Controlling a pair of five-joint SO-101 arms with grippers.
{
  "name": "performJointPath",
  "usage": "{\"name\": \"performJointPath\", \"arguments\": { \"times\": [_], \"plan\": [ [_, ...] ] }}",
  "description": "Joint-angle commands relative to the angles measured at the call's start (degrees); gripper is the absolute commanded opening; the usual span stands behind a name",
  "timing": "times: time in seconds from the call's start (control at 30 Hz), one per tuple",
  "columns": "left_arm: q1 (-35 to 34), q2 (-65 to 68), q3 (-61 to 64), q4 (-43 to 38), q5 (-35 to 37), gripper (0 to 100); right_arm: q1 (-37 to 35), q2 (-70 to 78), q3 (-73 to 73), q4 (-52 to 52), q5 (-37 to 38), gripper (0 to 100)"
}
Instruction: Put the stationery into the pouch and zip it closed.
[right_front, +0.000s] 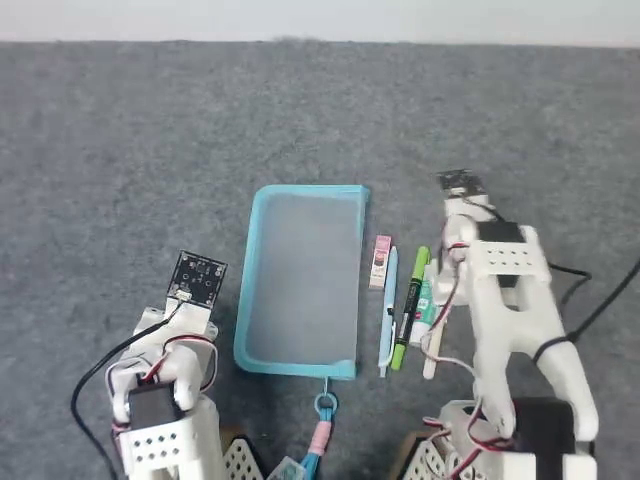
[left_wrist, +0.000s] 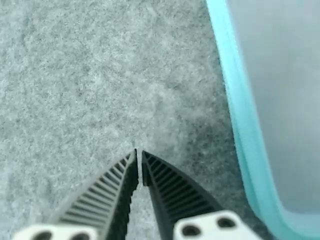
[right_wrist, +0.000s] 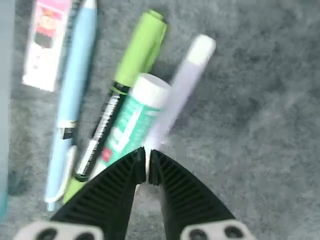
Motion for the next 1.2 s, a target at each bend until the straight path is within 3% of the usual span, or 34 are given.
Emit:
{"name": "performJointPath", "arguments": {
  "times": [0.0, 0.7, 0.93, 1.1, 1.17],
  "plan": [
    [-0.26, -0.44, -0.31, 0.18, -0.62, 1, 4.18, -3.21, -0.26, -0.66, 0.88, 12.9],
    [-0.26, -0.44, -0.31, 0.18, -0.62, 1, -4.88, -3.12, 10.64, -12.26, 0.53, 14.4],
    [-0.26, -0.44, -0.31, 0.18, -0.62, 1, -4.00, -3.12, 10.99, -12.44, -1.32, 13.9],
    [-0.26, -0.44, -0.31, 0.18, -0.62, 1, 0.13, -3.12, 10.81, -12.44, -1.32, 0.1],
    [-0.26, -0.44, -0.31, 0.18, -0.62, 1, 1.01, -3.12, 10.81, -12.44, -1.32, 3.1]
  ]
}}
